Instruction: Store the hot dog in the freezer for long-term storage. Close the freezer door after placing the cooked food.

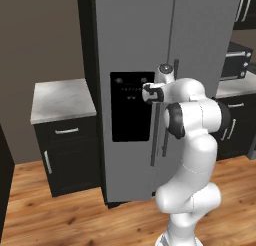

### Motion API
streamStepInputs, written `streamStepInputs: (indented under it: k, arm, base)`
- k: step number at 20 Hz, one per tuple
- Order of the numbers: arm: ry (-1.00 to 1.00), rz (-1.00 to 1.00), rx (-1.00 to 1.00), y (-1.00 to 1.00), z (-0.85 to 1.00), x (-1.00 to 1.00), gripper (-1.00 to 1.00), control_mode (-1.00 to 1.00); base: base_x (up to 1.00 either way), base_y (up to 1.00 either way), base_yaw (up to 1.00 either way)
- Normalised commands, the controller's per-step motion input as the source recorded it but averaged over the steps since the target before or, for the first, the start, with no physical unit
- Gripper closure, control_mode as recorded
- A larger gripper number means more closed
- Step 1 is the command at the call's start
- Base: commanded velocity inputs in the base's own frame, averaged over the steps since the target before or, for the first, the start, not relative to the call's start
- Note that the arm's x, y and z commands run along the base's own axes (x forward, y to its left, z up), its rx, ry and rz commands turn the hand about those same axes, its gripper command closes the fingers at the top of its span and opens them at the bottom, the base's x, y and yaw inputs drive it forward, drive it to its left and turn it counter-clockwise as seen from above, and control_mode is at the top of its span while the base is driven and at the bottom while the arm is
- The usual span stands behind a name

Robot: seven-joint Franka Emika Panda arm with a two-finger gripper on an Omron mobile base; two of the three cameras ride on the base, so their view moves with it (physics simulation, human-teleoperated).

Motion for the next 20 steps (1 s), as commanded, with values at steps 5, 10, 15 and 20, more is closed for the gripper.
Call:
streamStepInputs:
  k: [5, 10, 15, 20]
  arm:
    - [0.00, 0.09, 0.06, -0.37, 0.03, 0.47, -1.00, -1.00]
    - [0.00, 0.08, 0.03, -0.37, 0.00, 0.60, -1.00, -1.00]
    - [0.00, 0.04, 0.00, -0.16, 0.00, 0.49, -1.00, -1.00]
    - [0.00, 0.00, 0.00, -0.04, 0.00, 0.44, -1.00, -1.00]
  base:
    - [0.00, 0.00, 0.00]
    - [0.00, 0.00, 0.00]
    - [0.00, 0.00, 0.00]
    - [0.00, 0.00, 0.00]
